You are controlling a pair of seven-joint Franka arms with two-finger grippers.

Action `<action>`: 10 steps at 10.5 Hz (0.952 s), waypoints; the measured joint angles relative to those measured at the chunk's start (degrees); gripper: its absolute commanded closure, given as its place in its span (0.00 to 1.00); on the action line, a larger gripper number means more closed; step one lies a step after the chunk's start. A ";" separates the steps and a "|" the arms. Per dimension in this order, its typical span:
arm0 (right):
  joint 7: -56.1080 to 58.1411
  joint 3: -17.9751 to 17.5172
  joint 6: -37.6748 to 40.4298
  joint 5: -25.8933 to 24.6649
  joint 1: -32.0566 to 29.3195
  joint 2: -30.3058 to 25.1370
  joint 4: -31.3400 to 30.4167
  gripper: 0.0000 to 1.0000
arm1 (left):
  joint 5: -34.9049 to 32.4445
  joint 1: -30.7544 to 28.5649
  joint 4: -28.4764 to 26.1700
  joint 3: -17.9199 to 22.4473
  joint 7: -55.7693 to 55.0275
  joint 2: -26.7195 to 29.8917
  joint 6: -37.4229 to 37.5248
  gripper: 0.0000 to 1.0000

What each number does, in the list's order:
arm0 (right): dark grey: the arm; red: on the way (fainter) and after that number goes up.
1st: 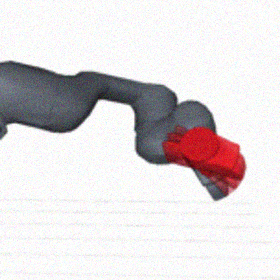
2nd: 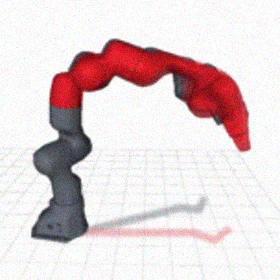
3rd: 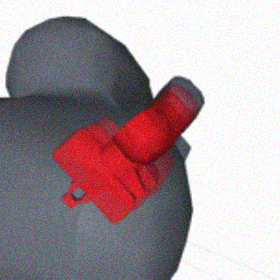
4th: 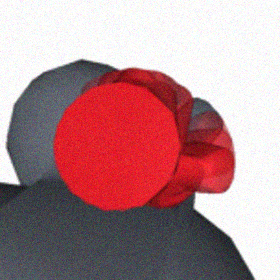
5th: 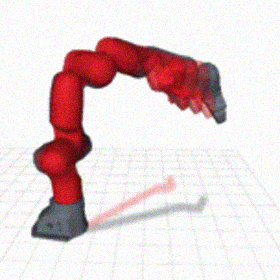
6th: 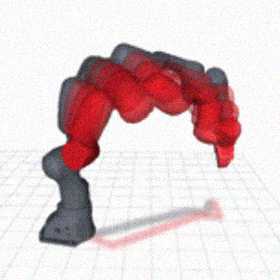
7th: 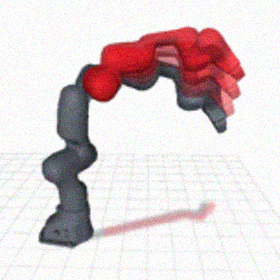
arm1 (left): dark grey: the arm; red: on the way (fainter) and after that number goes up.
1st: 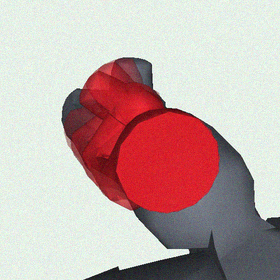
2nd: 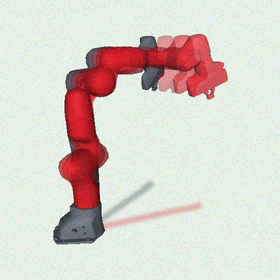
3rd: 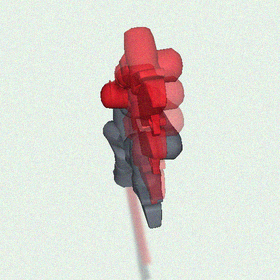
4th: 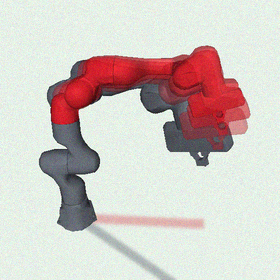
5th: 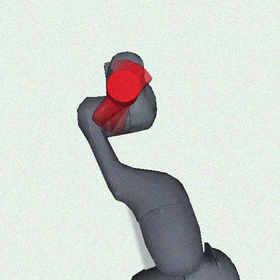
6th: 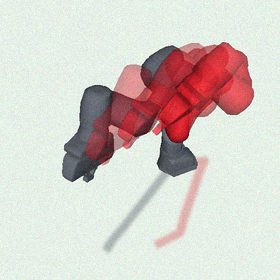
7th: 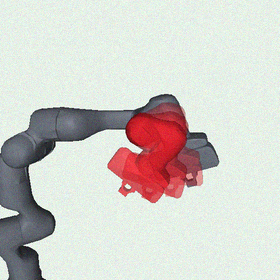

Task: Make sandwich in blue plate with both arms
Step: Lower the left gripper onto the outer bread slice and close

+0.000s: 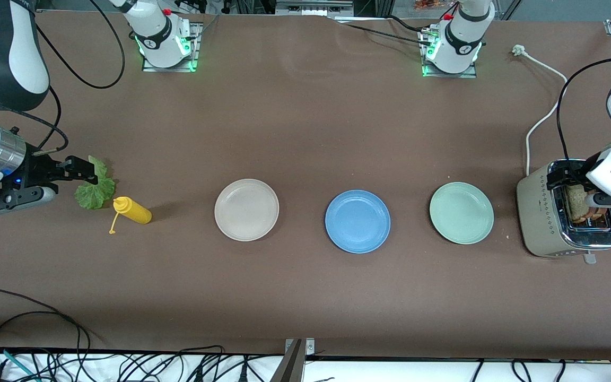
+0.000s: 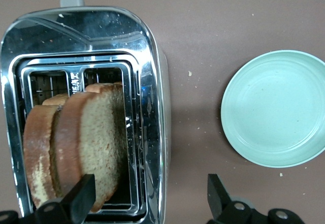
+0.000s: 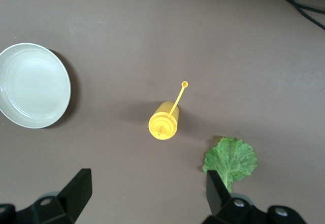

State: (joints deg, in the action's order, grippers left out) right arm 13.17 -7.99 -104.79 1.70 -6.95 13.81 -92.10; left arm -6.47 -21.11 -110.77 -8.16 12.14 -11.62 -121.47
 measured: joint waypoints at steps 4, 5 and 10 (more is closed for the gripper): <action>0.15 0.00 0.01 0.00 0.00 0.09 0.00 0.00 | 0.00 -1.47 0.49 0.05 2.64 -0.06 1.17 0.02; 0.15 0.02 0.03 0.00 0.00 0.15 0.00 0.00 | 0.00 -1.63 0.73 0.07 2.90 0.12 1.66 0.02; 0.15 0.07 0.07 0.00 -0.17 0.24 0.00 0.00 | -0.01 -1.66 3.79 0.20 3.65 1.43 7.15 0.02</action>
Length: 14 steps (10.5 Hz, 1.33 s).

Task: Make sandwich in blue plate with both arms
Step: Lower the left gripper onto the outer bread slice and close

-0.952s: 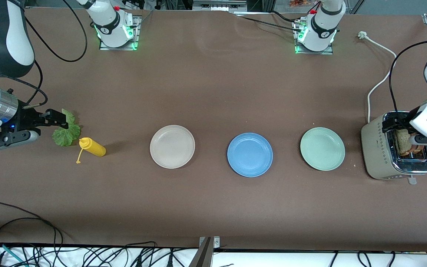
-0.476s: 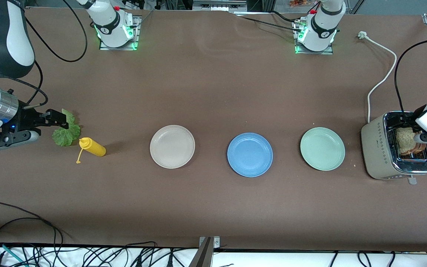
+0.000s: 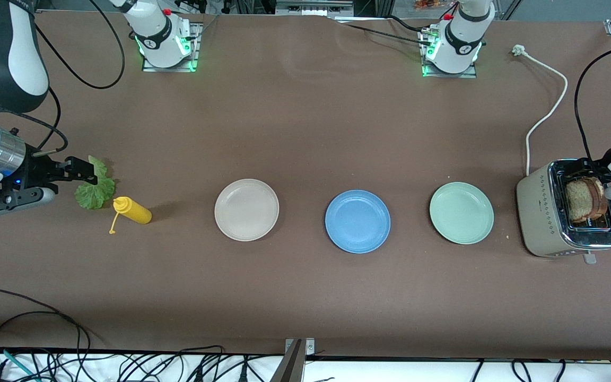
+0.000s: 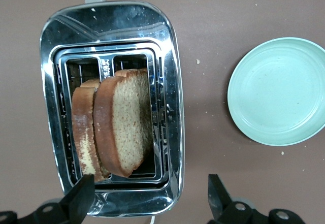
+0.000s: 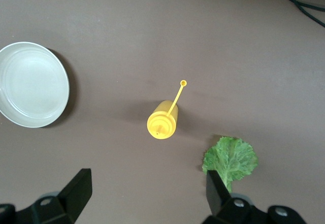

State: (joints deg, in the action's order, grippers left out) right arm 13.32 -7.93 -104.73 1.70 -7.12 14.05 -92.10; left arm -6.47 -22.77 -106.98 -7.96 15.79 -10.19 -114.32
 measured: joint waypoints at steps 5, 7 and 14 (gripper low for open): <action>0.04 0.00 0.02 0.00 -0.01 0.02 0.00 0.00 | 0.00 -1.86 -0.04 0.27 2.43 -2.94 -1.89 0.03; 0.05 0.00 0.02 0.00 -0.01 0.02 0.00 0.00 | 0.01 -1.97 -0.03 0.19 2.45 -3.39 -2.45 0.03; 0.11 0.00 0.04 0.00 -0.02 0.04 0.00 0.00 | 0.01 -1.95 0.99 -0.47 2.25 -3.32 -1.54 0.03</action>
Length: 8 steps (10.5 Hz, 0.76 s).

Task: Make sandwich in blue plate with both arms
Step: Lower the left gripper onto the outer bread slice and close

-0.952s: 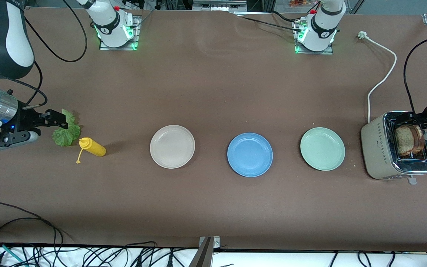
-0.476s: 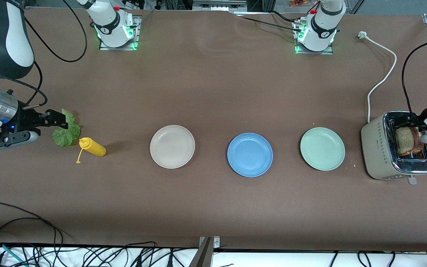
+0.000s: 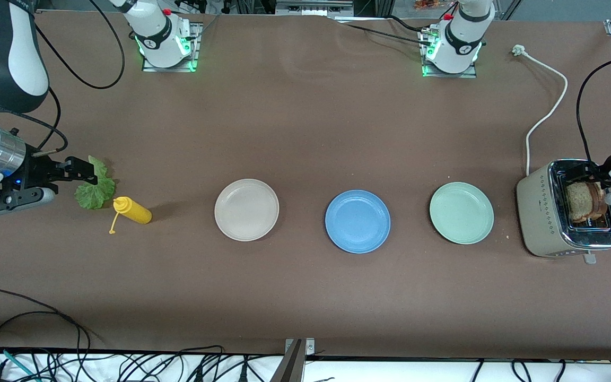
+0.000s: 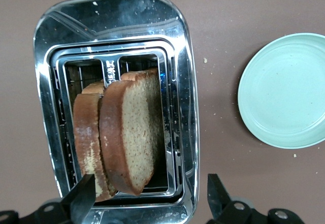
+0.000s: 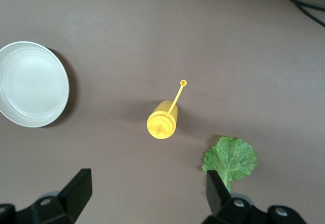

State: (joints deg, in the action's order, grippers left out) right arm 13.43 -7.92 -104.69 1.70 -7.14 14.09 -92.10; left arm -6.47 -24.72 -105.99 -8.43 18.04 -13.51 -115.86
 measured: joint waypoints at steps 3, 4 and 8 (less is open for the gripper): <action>0.03 0.00 0.00 0.00 0.00 0.01 0.00 0.00 | 0.01 0.71 -0.04 -0.49 -2.18 -0.54 0.15 0.03; 0.03 0.00 0.00 0.00 0.00 0.01 0.00 0.00 | 0.01 0.99 -0.04 -0.50 -2.35 -0.78 0.15 0.03; 0.06 0.00 0.00 0.00 -0.01 0.01 0.00 0.00 | 0.01 0.78 -0.04 -0.37 -2.35 -1.11 0.14 0.02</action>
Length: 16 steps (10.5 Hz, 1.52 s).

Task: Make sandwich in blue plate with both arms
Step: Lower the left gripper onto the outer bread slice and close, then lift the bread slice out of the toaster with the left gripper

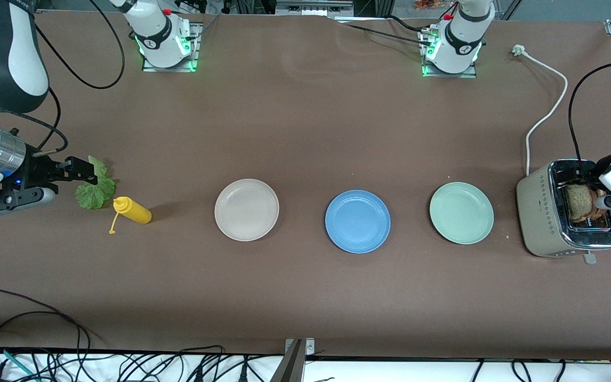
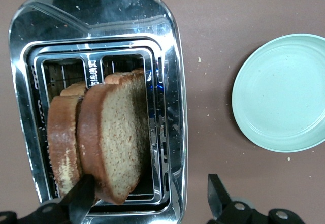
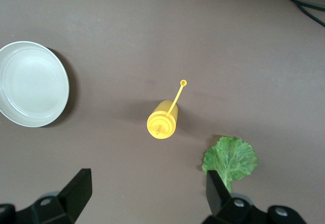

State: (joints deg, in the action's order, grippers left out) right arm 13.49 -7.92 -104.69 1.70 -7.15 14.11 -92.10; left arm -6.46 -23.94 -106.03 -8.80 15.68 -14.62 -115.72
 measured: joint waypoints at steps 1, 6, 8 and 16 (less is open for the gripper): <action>0.01 0.00 0.00 0.00 0.00 0.00 0.00 0.00 | 0.00 -0.03 0.00 0.04 0.03 0.00 0.00 0.02; 0.05 0.00 0.00 0.00 -0.01 0.00 0.00 0.00 | 0.97 -1.67 0.01 0.31 2.74 -1.34 -1.42 0.02; 0.10 0.00 0.00 0.00 -0.01 0.00 0.00 0.00 | 1.09 -2.27 0.00 0.37 4.06 -2.38 -2.76 0.02; 0.23 0.02 0.00 0.00 -0.12 0.03 0.00 0.00 | 1.26 -2.78 0.25 0.20 5.31 -2.96 -3.25 1.00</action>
State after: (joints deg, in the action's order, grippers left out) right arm 13.72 -7.90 -104.68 1.70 -7.27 14.13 -92.10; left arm -5.20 -26.73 -105.78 -8.60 21.00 -17.59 -118.96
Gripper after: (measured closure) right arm 0.000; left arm 0.445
